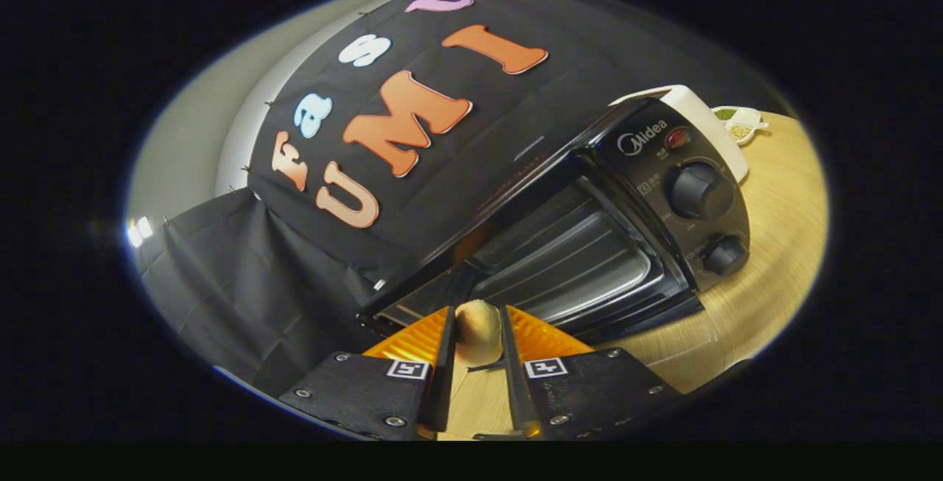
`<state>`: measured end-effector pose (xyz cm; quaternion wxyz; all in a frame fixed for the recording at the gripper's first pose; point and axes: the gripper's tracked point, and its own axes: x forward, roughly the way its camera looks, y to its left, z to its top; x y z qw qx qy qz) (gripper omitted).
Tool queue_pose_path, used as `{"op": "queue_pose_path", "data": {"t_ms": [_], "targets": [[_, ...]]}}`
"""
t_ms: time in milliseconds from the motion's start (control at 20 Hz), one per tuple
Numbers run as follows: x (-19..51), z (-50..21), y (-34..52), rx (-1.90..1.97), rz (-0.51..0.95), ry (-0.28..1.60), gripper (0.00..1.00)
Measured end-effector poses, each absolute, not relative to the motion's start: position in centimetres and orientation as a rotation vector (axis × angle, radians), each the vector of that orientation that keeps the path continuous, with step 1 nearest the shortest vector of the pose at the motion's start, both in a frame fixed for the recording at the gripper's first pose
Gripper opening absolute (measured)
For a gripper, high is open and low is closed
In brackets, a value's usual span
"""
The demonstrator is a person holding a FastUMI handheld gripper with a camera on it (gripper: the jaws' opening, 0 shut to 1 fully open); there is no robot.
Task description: Open the toaster oven, put the food inside, and close the toaster oven door.
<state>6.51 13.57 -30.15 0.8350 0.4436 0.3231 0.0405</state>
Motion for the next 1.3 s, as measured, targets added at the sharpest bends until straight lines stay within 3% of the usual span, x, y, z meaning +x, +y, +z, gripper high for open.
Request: {"op": "queue_pose_path", "data": {"t_ms": [650,750,800,900,1000,1300], "targets": [[9.9,-34.1,12.7,0.937,-0.044,0.654,0.33],[9.6,-34.4,12.4,0.898,-0.06,0.661,0.42],[9.5,-34.3,12.5,0.888,-0.052,0.659,0.54],[9.1,-33.8,12.3,0.836,-0.051,0.66,0.67],[8.2,-33.5,11.9,0.761,-0.043,0.664,0.75],[4.5,-30.9,10.7,0.575,0.008,0.678,0.84]]}}
